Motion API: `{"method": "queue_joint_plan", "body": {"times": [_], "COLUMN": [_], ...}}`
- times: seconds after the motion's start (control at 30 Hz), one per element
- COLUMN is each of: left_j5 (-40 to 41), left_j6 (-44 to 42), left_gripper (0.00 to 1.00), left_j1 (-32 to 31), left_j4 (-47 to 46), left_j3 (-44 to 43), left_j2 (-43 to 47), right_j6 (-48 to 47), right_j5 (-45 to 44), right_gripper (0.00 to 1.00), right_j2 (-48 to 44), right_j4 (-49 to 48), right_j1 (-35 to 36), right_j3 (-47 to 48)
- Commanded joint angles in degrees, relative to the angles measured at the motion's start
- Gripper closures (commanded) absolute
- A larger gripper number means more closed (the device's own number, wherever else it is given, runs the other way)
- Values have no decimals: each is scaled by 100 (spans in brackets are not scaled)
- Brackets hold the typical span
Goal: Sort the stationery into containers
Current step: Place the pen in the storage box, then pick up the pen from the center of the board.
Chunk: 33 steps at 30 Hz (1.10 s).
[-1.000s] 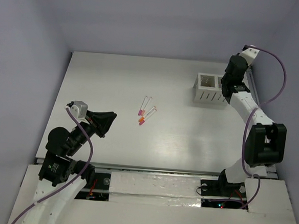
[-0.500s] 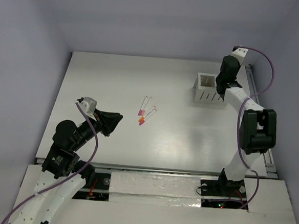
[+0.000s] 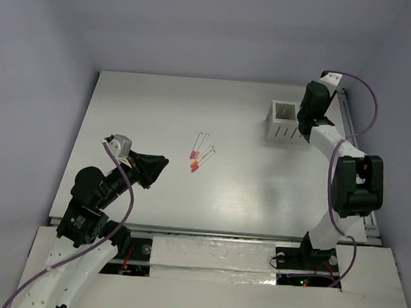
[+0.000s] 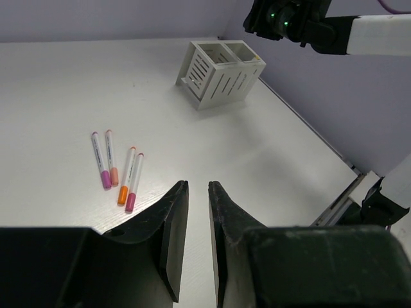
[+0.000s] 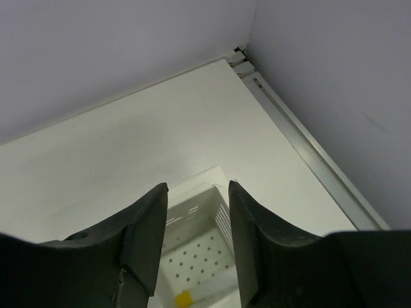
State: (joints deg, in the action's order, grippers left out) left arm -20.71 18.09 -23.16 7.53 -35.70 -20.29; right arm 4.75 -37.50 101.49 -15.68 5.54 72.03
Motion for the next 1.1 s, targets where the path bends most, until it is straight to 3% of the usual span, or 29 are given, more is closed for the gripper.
{"method": "queue_joint_plan", "body": {"times": [0.0, 0.03, 0.07, 0.1, 0.13, 0.27, 0.33, 0.53, 0.57, 0.6, 0.63, 0.67, 0.7, 0.87, 1.07], "left_j5": [23, 40, 75, 93, 137, 295, 348, 427, 427, 427, 427, 419, 427, 401, 392], "left_j6": [-25, -24, -24, -16, -7, 2, 11, 28, 28, 28, 28, 28, 28, 28, 37], "left_gripper": [84, 84, 84, 86, 88, 100, 100, 100, 100, 100, 100, 100, 100, 100, 100], "left_j1": [-22, -22, -22, -22, -22, -22, -22, -22, -22, -22, -22, -22, -22, -22, -22], "left_j4": [-261, -261, -261, -243, -235, -156, -120, -103, -94, -94, -94, -94, -94, -94, -94], "left_j3": [-77, -77, -77, -77, -77, -95, -112, -121, -121, -121, -121, -121, -121, -121, -121], "left_j2": [69, 69, 69, 52, 34, -71, -124, -71, -54, -36, -19, -1, 8, 25, 34], "right_j6": [385, 473, 691, 807, 904, 1447, 1703, 2477, 2678, 2776, 2881, 3047, 3145, 3488, 3585], "right_j5": [224, 330, 574, 733, 865, 1331, 1377, 1596, 1753, 1737, 1702, 1632, 1579, 1658, 1570], "right_gripper": [53, 59, 81, 93, 100, 100, 100, 100, 97, 85, 70, 41, 33, 31, 40], "right_j2": [-858, -998, -1130, -1367, -1439, -1256, -940, -394, -263, -192, -113, -25, 167, 494, 863], "right_j4": [108, 214, 337, 573, 645, 1216, 1462, 2016, 2043, 2086, 2095, 2104, 2165, 2052, 2087], "right_j1": [69, 166, 288, 638, 859, 2150, 2756, 3602, 3742, 3813, 3884, 4006, 4007, 4130, 4183], "right_j3": [-66, -75, -84, -101, -145, -215, -286, -347, -356, -365, -374, -374, -356, -374, -233]}}
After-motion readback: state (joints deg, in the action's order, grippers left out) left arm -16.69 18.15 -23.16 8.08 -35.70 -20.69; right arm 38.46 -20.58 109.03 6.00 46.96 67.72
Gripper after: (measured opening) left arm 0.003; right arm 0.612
